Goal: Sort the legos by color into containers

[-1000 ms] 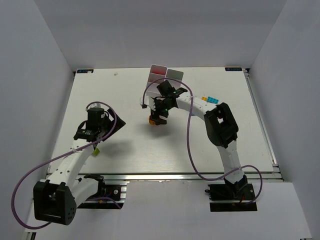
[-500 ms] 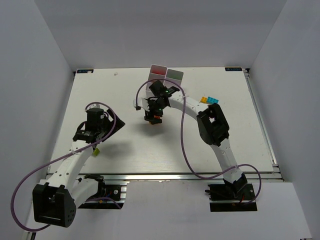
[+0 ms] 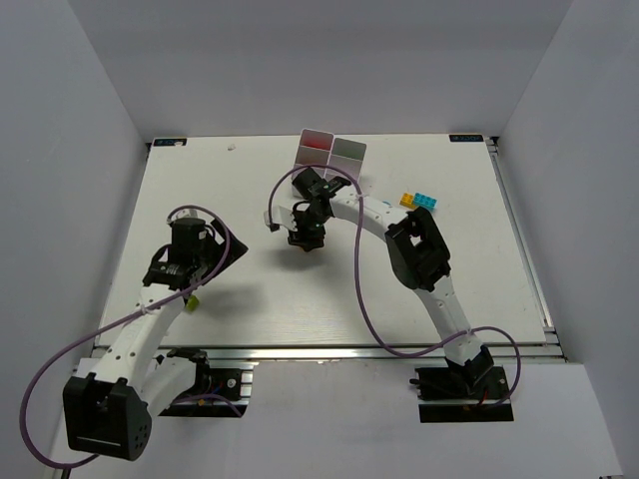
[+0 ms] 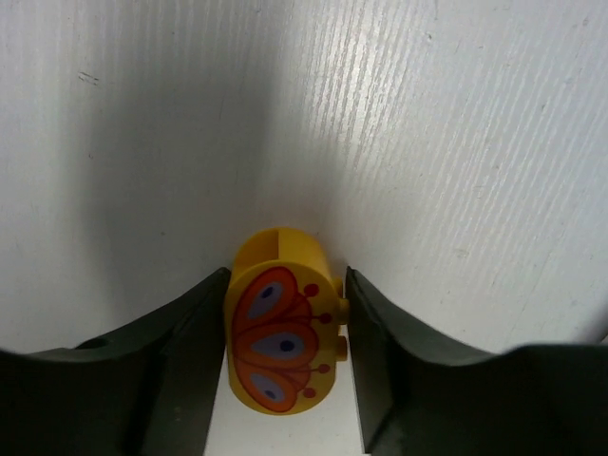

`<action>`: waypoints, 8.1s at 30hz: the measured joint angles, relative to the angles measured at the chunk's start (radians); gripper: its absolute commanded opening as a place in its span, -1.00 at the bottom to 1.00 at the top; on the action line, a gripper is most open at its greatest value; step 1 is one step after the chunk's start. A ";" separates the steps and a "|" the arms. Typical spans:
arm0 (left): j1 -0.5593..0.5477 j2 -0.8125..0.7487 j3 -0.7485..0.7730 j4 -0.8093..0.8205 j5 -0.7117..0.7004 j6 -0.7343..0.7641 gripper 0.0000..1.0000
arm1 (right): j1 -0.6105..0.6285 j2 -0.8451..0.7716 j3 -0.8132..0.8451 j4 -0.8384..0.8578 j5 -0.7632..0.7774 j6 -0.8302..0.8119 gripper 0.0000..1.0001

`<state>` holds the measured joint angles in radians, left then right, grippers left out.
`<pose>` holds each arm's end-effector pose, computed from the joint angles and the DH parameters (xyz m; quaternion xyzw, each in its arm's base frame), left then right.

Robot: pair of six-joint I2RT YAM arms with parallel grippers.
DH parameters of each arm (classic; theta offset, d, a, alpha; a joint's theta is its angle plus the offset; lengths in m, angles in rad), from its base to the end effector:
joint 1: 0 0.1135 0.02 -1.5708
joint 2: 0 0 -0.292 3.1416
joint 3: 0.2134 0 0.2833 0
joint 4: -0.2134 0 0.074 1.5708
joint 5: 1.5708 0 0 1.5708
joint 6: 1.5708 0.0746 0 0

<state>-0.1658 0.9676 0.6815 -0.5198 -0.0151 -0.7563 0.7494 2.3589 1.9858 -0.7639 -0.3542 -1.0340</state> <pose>0.2367 -0.0385 0.2262 -0.2726 0.8868 -0.1598 0.3373 0.3977 0.4053 0.1437 -0.7718 0.5743 0.1403 0.2341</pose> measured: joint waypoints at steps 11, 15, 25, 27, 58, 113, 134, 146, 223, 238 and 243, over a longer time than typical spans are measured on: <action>0.000 -0.033 0.000 -0.007 -0.003 -0.003 0.96 | -0.010 -0.068 -0.109 0.094 -0.038 0.037 -1.00; 0.000 -0.038 -0.006 -0.004 -0.003 -0.005 0.96 | -0.038 -0.220 -0.277 0.277 -0.057 0.175 -1.00; 0.000 -0.025 -0.023 0.024 0.004 -0.012 0.96 | -0.290 -0.429 -0.401 0.810 -0.064 0.534 -1.00; 0.000 -0.017 -0.024 0.031 0.013 -0.012 0.96 | -0.318 -0.428 -0.423 0.886 -0.068 0.581 -1.00; 0.000 0.005 -0.028 0.034 0.027 -0.023 0.96 | -0.366 -0.208 -0.359 1.142 -0.061 0.704 0.23; 0.000 0.016 -0.053 0.206 0.162 -0.072 0.87 | -0.674 -0.117 -0.028 -0.169 0.071 -0.024 0.59; 0.000 0.025 -0.056 0.240 0.204 -0.081 0.87 | -0.676 -0.085 -0.049 -0.145 0.062 -0.039 -0.87; -0.089 0.221 -0.060 0.472 0.409 -0.145 0.65 | -0.647 -0.472 -0.349 -0.084 -0.191 -0.050 -1.00; -0.288 1.122 1.020 0.312 0.247 -0.291 -1.00 | -0.469 -0.894 -0.849 0.376 -0.248 0.378 -1.00; -0.288 1.209 1.109 0.320 0.178 -0.438 -0.42 | -0.488 -0.898 -0.888 0.422 -0.274 0.404 -1.00; -0.288 1.238 1.121 0.328 0.180 -0.464 -0.31 | -0.488 -0.898 -0.888 0.426 -0.278 0.404 -1.00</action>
<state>-0.4541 2.2059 1.8023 -0.1917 0.1646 -1.2201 0.2611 1.4612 1.0973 -0.3382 -0.6319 -0.6296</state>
